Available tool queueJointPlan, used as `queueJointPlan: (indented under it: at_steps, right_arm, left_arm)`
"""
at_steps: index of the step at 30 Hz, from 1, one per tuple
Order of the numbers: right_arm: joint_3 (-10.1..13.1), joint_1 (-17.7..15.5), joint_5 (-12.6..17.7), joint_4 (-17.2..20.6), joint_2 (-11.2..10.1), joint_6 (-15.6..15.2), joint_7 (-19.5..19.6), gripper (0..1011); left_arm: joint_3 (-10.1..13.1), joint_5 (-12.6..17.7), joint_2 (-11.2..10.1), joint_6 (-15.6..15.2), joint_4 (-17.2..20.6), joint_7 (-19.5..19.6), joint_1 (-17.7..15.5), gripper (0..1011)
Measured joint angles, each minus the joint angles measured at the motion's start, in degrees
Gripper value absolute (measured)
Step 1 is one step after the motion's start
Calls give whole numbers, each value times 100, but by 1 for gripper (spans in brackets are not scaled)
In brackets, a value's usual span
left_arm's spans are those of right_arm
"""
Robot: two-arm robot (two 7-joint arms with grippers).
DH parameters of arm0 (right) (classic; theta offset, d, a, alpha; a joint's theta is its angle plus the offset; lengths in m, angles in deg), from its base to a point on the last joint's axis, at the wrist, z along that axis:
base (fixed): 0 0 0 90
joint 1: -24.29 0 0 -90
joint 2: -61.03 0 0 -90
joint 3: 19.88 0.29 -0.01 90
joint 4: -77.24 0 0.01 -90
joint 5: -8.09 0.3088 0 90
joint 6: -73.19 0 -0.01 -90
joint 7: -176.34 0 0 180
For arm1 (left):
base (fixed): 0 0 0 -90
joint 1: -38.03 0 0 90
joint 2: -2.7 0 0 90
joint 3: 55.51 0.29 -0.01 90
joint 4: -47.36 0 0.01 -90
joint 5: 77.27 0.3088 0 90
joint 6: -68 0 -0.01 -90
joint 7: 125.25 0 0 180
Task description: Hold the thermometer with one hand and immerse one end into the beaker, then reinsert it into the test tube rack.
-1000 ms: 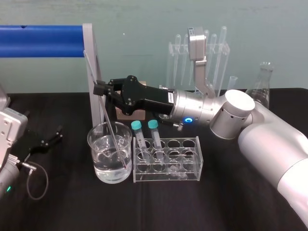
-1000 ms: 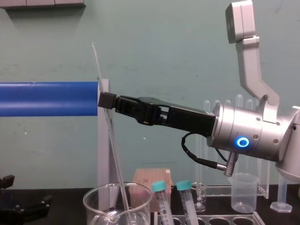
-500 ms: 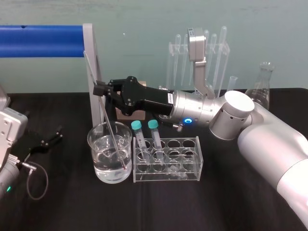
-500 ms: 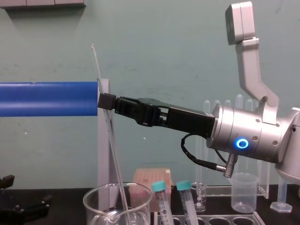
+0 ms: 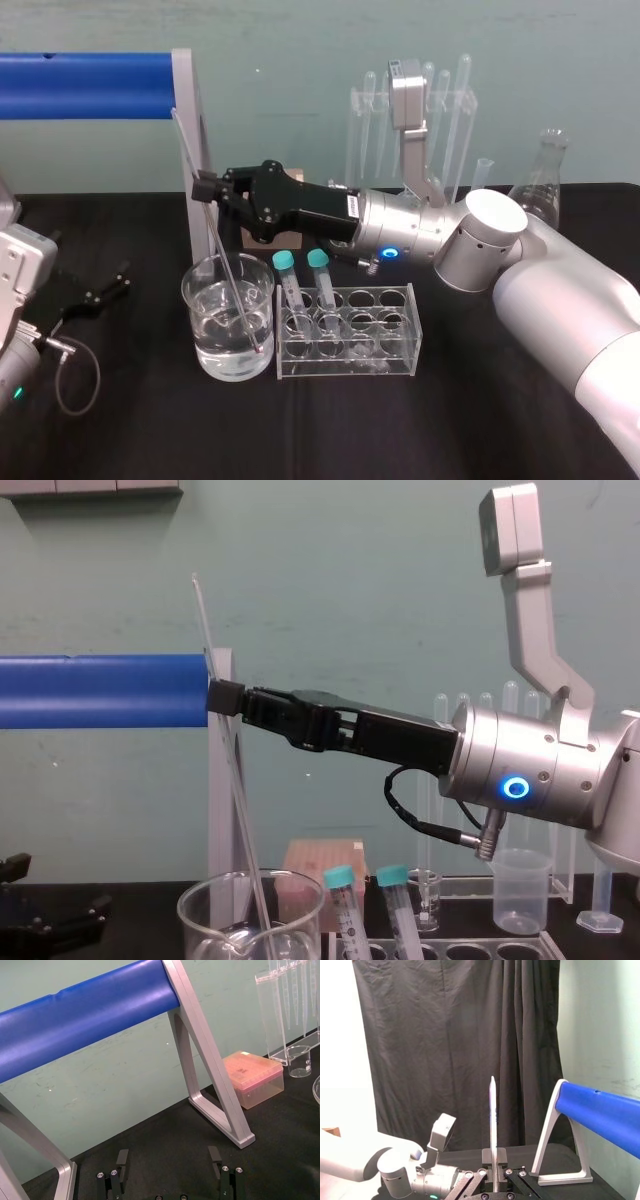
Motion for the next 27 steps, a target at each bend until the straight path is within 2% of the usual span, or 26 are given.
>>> queueJointPlan:
  at_steps: [27]
  right_arm:
    - [-35,-29,9,64,-34,-28,8,54]
  left_arm:
    - [0,0,0,0,0,0,0,1008]
